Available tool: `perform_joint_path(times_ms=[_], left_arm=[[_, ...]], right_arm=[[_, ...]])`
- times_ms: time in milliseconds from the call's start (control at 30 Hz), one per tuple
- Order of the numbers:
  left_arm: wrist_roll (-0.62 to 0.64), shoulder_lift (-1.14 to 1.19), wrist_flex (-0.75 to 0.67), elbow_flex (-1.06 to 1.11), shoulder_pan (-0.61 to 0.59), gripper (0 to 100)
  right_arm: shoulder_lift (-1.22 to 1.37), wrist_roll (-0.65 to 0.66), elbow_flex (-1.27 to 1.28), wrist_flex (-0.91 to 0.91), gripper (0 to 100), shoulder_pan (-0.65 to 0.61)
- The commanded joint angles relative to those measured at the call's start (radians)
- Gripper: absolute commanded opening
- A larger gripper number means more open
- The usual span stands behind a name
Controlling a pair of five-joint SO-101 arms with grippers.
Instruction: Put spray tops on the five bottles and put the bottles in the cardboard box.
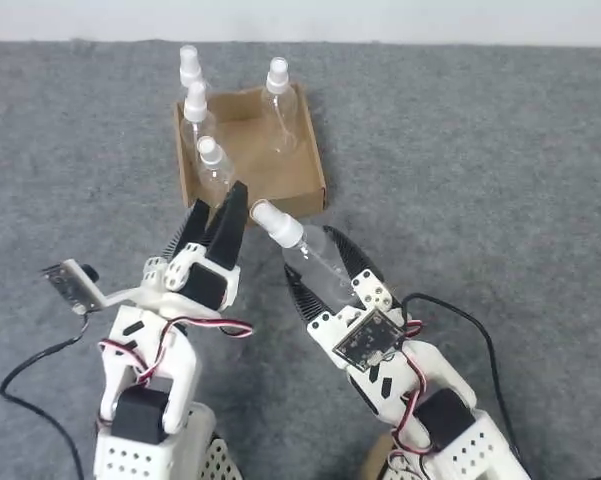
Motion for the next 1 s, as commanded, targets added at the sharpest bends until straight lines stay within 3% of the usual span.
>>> perform_joint_path(times_ms=[0,967], left_arm=[[-0.008,0.003,-0.031,-0.005,0.015,23],[-0.160,0.003,0.009,0.065,0.262,23]], right_arm=[[-0.030,-0.009,0.020,-0.019,11.9,-0.008],[-0.030,-0.003,0.023,0.021,11.9,-0.001]])
